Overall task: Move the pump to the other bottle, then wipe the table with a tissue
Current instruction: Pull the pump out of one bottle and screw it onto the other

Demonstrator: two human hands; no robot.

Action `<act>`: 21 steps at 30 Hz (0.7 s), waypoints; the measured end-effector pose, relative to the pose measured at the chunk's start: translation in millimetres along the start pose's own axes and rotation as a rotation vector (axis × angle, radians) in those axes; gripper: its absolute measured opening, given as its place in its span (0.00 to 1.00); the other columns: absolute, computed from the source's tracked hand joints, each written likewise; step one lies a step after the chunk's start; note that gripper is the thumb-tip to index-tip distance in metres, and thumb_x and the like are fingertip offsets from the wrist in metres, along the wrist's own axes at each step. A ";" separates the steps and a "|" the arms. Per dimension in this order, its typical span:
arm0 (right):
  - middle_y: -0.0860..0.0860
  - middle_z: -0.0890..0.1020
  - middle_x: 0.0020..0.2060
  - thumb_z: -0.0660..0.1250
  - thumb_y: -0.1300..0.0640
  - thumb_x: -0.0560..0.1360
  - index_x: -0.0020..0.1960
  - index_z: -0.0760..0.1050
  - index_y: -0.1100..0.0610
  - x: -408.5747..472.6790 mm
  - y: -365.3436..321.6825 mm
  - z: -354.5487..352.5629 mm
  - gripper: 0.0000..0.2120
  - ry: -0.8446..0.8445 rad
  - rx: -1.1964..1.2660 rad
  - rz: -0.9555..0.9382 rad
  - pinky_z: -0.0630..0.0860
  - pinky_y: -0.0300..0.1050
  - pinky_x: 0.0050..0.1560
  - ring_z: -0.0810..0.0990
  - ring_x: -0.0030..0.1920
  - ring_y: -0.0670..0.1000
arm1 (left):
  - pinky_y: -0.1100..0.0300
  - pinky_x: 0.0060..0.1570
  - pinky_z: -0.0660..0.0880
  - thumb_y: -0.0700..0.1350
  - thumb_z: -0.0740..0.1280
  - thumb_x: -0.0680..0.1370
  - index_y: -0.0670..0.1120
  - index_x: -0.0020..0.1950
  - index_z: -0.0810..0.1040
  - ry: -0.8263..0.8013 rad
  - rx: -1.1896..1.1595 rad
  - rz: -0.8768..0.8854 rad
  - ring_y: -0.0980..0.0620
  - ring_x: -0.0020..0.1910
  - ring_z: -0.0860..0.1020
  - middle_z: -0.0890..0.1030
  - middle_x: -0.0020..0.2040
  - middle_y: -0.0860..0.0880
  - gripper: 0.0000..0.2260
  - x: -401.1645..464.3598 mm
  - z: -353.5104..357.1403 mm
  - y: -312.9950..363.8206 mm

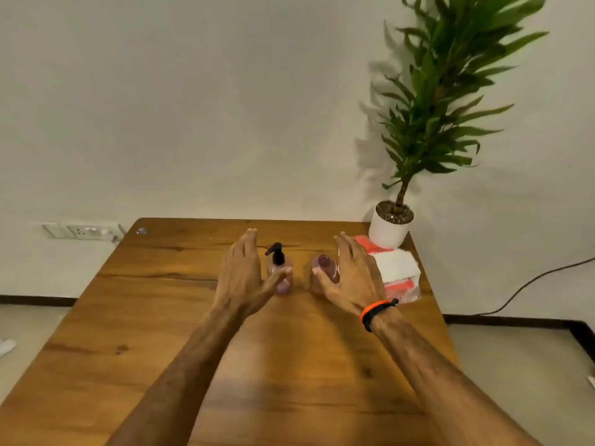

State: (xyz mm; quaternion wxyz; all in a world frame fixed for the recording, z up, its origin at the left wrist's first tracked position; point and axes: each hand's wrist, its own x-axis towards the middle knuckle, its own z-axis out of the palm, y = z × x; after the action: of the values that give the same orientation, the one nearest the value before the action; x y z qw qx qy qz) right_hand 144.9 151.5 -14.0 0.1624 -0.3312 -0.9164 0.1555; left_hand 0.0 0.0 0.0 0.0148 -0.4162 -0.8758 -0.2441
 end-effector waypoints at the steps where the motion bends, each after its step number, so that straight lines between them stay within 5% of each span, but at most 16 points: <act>1: 0.55 0.61 0.76 0.62 0.37 0.73 0.75 0.57 0.56 -1.4 5.4 12.1 0.38 -0.008 0.015 0.021 0.59 0.52 0.73 0.60 0.76 0.55 | 0.50 0.71 0.63 0.68 0.65 0.70 0.40 0.77 0.53 -0.001 -0.034 -0.026 0.44 0.73 0.64 0.62 0.76 0.41 0.47 -3.2 12.3 -5.6; 6: 0.56 0.64 0.75 0.66 0.38 0.71 0.75 0.55 0.56 -0.4 29.1 70.9 0.41 -0.006 0.103 0.122 0.66 0.54 0.71 0.64 0.73 0.57 | 0.47 0.70 0.68 0.65 0.72 0.67 0.41 0.77 0.52 -0.020 -0.183 -0.162 0.43 0.73 0.65 0.63 0.76 0.40 0.50 -9.2 74.4 -32.9; 10: 0.54 0.67 0.73 0.70 0.39 0.69 0.75 0.55 0.53 9.2 40.1 104.6 0.43 0.071 0.253 0.181 0.68 0.54 0.69 0.67 0.71 0.56 | 0.54 0.66 0.68 0.61 0.76 0.65 0.42 0.76 0.54 0.014 -0.345 -0.158 0.44 0.72 0.67 0.65 0.75 0.42 0.49 4.5 110.3 -46.9; 21: 0.50 0.78 0.59 0.76 0.44 0.65 0.65 0.67 0.51 15.6 41.1 127.2 0.33 0.288 0.446 0.200 0.76 0.51 0.60 0.77 0.59 0.54 | 0.57 0.55 0.77 0.52 0.78 0.66 0.45 0.73 0.62 0.161 -0.510 -0.174 0.47 0.60 0.78 0.76 0.67 0.45 0.41 17.0 143.3 -58.2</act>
State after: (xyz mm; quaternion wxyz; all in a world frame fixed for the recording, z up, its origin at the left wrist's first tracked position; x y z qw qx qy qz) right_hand 105.4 169.2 -141.4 0.3435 -0.3947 -0.7898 0.3199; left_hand -28.5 44.2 -146.4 -0.0419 -0.3091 -0.8145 -0.4891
